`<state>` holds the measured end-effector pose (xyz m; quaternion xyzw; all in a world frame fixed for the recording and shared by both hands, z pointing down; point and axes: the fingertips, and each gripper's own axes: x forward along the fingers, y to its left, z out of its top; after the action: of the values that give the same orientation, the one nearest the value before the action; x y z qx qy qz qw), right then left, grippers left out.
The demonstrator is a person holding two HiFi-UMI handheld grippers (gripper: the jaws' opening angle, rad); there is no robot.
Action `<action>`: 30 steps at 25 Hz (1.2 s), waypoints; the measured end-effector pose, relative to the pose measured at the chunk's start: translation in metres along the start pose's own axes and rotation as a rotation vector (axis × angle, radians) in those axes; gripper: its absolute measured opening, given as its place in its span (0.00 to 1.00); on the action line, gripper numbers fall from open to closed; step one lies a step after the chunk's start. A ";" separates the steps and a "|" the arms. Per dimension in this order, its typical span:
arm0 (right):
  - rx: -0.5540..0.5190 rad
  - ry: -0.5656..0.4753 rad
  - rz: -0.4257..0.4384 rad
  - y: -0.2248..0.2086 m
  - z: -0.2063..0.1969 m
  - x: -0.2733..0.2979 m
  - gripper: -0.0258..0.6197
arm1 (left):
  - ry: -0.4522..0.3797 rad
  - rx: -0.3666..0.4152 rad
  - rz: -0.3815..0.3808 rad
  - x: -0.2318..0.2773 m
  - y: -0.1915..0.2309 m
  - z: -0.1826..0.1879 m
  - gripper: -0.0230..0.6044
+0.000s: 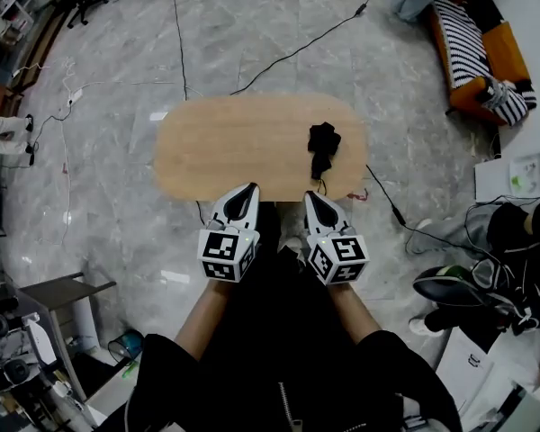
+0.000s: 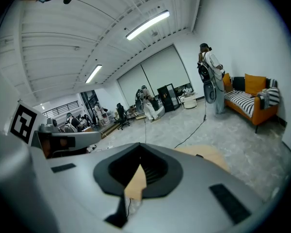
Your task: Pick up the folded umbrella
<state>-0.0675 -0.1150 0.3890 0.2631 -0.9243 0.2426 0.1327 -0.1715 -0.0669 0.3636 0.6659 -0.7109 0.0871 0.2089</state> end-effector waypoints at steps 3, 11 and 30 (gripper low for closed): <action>-0.003 -0.008 -0.024 -0.007 0.004 0.002 0.06 | 0.007 0.004 -0.036 0.013 -0.002 -0.002 0.06; 0.008 -0.027 -0.118 -0.028 0.013 0.009 0.06 | 0.013 0.020 -0.124 0.053 -0.008 -0.002 0.06; 0.064 0.014 -0.263 -0.065 0.001 0.023 0.06 | 0.083 0.018 -0.254 0.144 -0.011 -0.018 0.34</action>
<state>-0.0513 -0.1732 0.4218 0.3842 -0.8728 0.2543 0.1612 -0.1609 -0.1919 0.4372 0.7482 -0.6109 0.0937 0.2413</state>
